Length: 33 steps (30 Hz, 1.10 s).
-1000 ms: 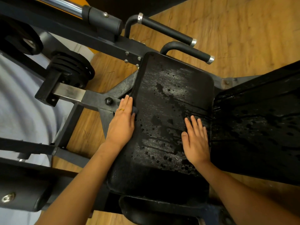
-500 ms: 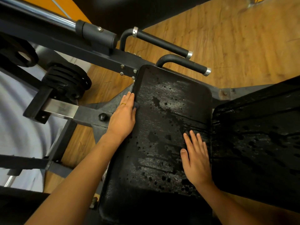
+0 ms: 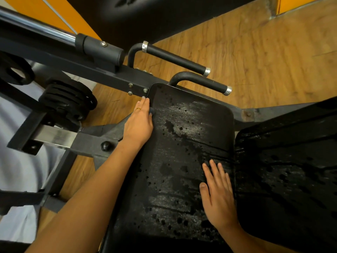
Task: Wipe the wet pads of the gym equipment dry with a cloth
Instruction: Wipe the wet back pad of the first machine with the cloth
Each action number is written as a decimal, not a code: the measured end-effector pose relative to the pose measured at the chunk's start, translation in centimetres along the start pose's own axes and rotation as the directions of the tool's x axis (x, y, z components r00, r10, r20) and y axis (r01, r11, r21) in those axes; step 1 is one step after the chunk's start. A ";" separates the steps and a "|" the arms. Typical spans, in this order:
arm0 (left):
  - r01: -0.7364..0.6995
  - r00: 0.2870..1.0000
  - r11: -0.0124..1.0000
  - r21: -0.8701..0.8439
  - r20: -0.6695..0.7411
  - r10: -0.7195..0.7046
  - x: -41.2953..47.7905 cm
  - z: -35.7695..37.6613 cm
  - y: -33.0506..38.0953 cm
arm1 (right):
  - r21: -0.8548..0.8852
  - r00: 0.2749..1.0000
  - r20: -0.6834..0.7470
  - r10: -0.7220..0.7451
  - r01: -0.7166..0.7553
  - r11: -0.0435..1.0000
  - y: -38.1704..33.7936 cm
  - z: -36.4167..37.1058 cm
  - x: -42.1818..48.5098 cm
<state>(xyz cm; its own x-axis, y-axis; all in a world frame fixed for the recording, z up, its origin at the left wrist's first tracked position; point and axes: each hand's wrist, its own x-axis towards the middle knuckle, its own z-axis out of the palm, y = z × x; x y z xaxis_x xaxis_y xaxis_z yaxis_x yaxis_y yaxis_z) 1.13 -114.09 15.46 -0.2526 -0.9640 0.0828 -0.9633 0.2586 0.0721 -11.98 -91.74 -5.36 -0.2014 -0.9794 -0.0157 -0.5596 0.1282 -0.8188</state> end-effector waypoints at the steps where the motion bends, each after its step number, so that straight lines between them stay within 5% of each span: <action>1: -0.002 1.000 1.000 0.007 -0.006 0.002 0.7 0.0 0.2 | -0.002 1.000 -0.001 0.000 0.000 1.000 0.0 0.0 0.0; 21: 0.012 1.000 0.998 0.060 0.011 -0.013 10.6 1.1 2.5 | 0.004 0.999 -0.031 -0.012 0.012 1.000 0.2 0.4 -0.1; 27: -0.069 0.992 0.997 0.016 0.109 0.067 9.5 -0.1 2.0 | -0.007 1.000 -0.017 -0.011 0.010 1.000 0.1 0.2 -0.1; 33: -0.098 0.995 0.994 -0.056 -0.028 0.096 3.3 -2.1 2.0 | -0.002 1.000 -0.011 0.002 -0.002 1.000 -0.1 0.1 -0.1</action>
<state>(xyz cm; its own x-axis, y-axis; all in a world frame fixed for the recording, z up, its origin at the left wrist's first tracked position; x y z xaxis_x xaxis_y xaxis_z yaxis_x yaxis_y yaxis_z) -1.46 -116.57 17.91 -0.3415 -0.9326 0.1170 -0.9274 0.3545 0.1191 -11.84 -91.65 -5.33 -0.2116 -0.9773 -0.0108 -0.5610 0.1305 -0.8174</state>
